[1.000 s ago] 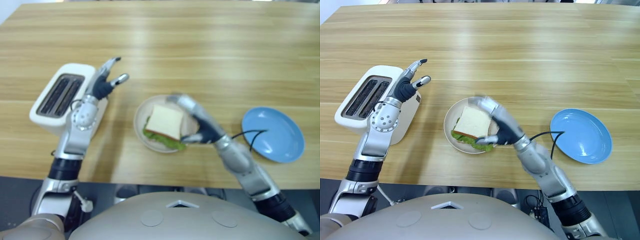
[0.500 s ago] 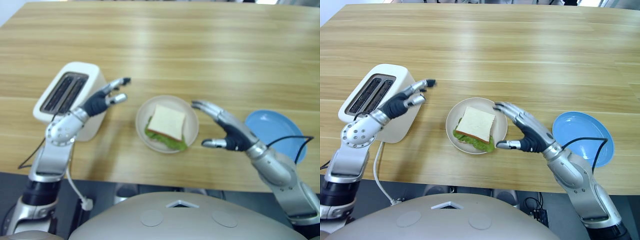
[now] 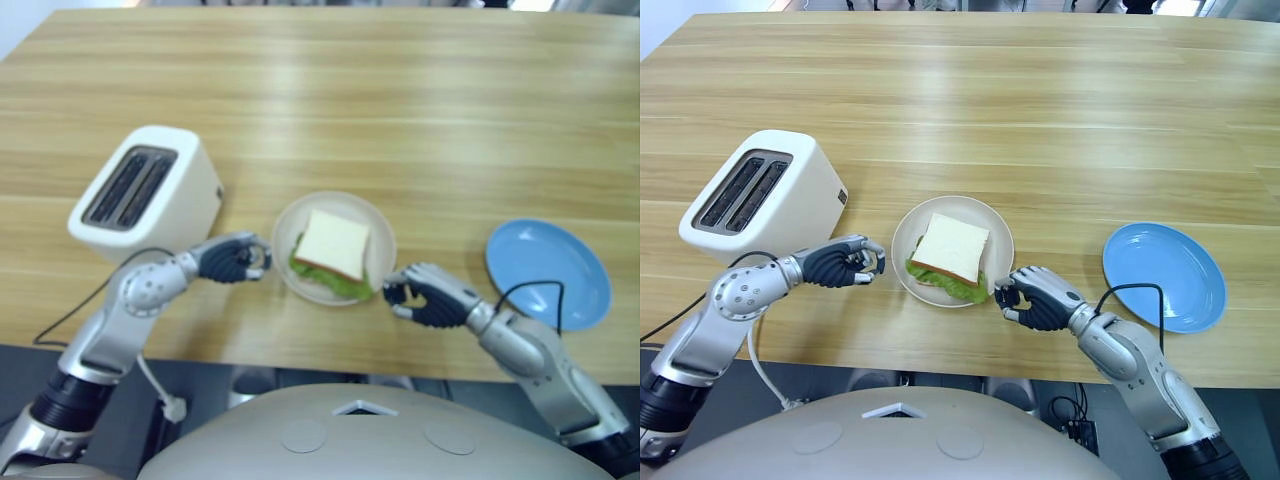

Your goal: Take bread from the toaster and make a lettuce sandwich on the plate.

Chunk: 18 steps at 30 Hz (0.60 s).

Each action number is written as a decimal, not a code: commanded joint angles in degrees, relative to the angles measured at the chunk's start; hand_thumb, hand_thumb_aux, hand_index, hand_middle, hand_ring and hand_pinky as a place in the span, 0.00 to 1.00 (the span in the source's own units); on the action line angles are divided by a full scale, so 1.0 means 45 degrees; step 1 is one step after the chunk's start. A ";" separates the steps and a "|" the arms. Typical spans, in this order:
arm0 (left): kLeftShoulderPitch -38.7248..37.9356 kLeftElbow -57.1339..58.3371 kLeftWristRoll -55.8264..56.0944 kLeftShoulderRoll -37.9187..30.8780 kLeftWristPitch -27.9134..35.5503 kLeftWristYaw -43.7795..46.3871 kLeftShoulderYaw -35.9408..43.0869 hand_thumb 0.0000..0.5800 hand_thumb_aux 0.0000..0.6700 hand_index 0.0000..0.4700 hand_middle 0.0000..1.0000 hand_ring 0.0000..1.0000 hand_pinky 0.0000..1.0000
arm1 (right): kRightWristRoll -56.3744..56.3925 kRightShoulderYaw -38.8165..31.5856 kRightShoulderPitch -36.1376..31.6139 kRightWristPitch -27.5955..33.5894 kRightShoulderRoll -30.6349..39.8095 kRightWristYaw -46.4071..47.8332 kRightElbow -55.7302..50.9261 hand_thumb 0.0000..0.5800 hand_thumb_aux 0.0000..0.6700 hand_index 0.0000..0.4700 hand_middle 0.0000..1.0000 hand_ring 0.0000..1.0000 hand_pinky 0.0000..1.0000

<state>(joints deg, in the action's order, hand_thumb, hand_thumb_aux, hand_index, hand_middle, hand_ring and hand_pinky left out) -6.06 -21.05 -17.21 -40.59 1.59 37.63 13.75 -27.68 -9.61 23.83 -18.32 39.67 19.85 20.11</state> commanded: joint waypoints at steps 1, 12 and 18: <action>0.0328 0.0917 -0.1048 0.0193 -0.0079 0.0405 0.1364 1.00 1.00 0.98 1.00 1.00 1.00 | 0.0067 -0.0504 0.0196 0.0275 0.0310 0.1180 0.0295 1.00 1.00 0.98 1.00 1.00 1.00; 0.0228 0.1989 -0.1826 0.0227 0.0066 0.1451 0.3054 1.00 1.00 0.98 1.00 1.00 1.00 | 0.1252 -0.0585 0.0680 0.1001 0.0752 0.2925 0.1094 1.00 1.00 0.98 1.00 1.00 1.00; 0.0760 0.2853 -0.1997 0.0585 -0.0159 0.1491 0.3415 1.00 1.00 0.98 1.00 1.00 1.00 | 0.1027 -0.1454 -0.1143 0.0673 -0.0798 0.2094 -0.1537 1.00 1.00 0.98 1.00 1.00 1.00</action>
<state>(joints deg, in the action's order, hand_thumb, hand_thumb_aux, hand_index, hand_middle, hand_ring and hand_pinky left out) -3.20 -11.36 -24.97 -38.80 0.78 43.96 27.46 -22.20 -15.32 21.66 -14.92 38.10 31.43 18.03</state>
